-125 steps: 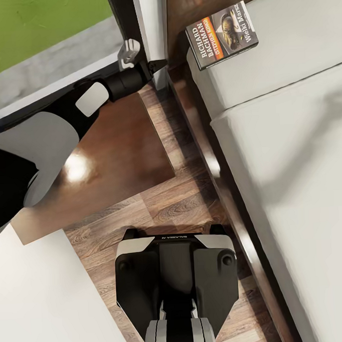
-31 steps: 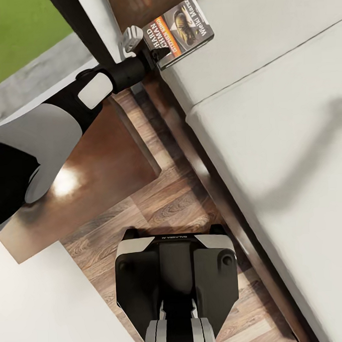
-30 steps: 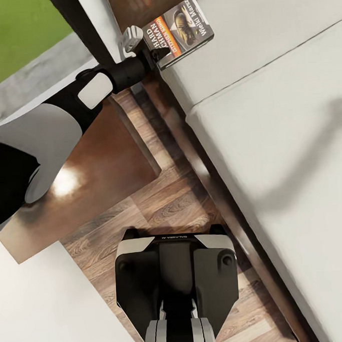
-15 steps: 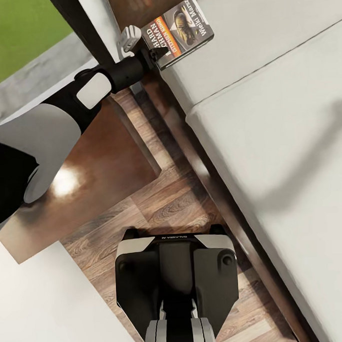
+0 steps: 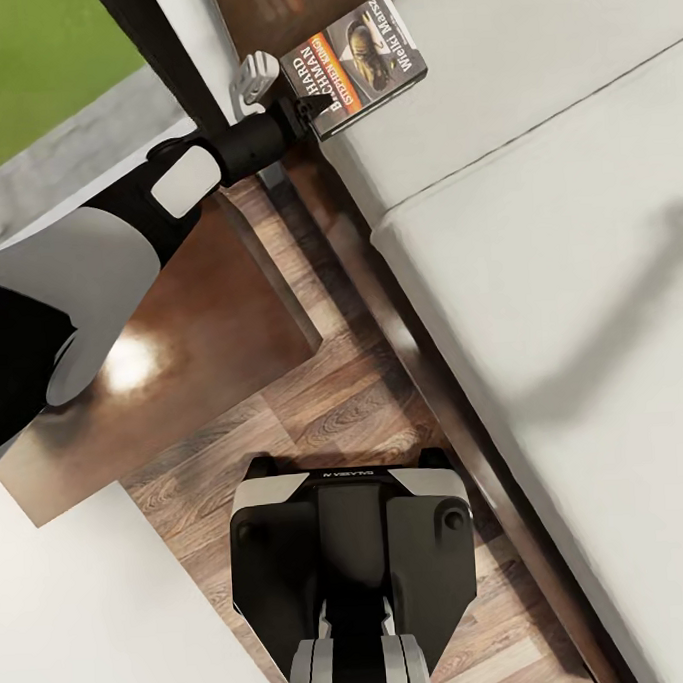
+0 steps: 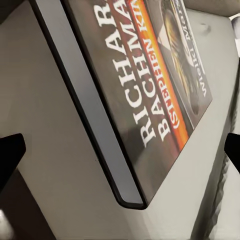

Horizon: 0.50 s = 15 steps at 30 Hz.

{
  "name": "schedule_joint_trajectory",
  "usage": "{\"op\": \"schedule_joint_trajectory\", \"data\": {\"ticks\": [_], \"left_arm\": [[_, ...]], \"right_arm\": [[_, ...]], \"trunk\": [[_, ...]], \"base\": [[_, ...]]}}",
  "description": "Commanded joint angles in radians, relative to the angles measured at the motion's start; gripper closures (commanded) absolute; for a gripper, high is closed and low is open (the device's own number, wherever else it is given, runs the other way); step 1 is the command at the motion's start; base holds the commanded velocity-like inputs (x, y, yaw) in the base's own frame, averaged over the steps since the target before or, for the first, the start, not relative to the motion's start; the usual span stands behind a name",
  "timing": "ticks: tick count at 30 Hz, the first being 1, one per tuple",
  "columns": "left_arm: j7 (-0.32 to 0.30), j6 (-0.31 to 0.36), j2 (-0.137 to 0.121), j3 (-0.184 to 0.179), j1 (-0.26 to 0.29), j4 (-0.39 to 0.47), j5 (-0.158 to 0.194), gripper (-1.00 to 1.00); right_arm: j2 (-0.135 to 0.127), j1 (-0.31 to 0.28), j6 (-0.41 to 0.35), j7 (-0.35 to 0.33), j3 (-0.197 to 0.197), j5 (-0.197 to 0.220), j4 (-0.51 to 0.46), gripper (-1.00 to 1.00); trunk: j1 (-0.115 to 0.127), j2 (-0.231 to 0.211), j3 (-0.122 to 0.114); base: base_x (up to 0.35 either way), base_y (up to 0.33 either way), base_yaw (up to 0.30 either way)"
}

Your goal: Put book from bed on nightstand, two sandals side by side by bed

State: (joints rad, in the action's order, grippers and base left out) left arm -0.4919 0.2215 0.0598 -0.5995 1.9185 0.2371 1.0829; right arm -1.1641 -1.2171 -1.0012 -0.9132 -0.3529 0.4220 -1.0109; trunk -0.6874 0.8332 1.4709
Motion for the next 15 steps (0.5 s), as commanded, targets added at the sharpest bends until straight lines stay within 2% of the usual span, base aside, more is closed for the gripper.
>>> {"op": "schedule_joint_trajectory", "data": {"ticks": [1, 15], "left_arm": [[0.002, 0.006, 0.000, -0.003, 0.001, -0.001, 0.010, -1.00], [0.013, 0.003, -0.002, -0.003, 0.000, -0.001, 0.011, -1.00]], "right_arm": [[-0.003, -0.002, -0.003, -0.006, 0.000, -0.004, 0.001, -1.00], [-0.015, -0.001, -0.004, -0.006, 0.000, -0.004, 0.011, -1.00]], "trunk": [[0.000, 0.001, 0.001], [0.000, 0.001, 0.001]], "base": [[0.000, 0.000, 0.000], [0.000, 0.000, -0.015]]}}
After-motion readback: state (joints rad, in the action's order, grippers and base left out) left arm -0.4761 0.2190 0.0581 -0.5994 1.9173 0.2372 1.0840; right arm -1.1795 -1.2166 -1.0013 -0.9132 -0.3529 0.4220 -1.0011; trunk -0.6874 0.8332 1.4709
